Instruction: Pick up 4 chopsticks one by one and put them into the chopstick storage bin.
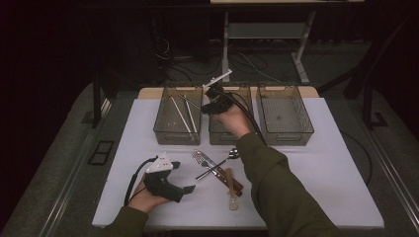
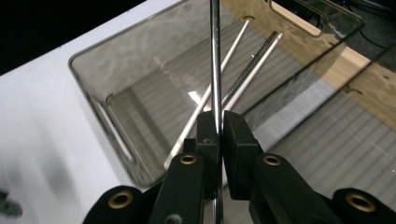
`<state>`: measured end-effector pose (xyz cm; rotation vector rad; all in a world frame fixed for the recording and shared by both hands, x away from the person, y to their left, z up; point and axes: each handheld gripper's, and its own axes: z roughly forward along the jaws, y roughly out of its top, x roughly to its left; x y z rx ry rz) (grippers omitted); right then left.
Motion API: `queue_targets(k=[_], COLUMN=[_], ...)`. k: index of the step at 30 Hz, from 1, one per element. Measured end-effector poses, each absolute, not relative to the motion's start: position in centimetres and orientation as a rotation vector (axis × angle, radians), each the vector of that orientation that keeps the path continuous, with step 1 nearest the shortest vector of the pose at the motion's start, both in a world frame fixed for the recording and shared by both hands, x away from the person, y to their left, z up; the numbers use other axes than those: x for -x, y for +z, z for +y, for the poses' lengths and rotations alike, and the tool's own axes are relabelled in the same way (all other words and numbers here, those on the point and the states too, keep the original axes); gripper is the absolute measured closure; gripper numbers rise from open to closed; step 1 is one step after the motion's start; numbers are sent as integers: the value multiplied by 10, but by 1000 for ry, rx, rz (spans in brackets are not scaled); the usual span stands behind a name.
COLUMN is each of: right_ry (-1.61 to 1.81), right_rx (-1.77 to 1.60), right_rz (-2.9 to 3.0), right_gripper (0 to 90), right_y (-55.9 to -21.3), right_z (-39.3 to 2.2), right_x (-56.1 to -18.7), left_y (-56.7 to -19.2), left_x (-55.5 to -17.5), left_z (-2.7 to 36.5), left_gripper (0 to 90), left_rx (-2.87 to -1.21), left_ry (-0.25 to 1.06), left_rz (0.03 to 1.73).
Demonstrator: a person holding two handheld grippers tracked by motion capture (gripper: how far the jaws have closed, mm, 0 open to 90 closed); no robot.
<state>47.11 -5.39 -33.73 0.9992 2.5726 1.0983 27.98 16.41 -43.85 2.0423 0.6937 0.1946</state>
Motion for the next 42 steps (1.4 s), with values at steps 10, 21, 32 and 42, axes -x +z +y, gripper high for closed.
queue_targets(k=[10, 21, 32, 42], right_ry=[1011, 940, 970, 1055], right_rx=[-1076, -1142, -1166, -1087], right_rz=[2586, 2594, 2565, 2573], right_gripper=[854, 853, 771, 615], right_y=[-344, -358, -367, -353], right_z=[-18, 18, 40, 32], right_x=[-496, -518, -524, -512], left_y=[-438, -438, -437, -438], left_x=[-280, -280, -280, -280], left_z=[165, 166, 167, 166], left_gripper=[0, 0, 0, 0], left_rx=[-2044, -2036, -2030, -2037], left_ry=[195, 192, 189, 193], left_rz=[691, 687, 684, 682])
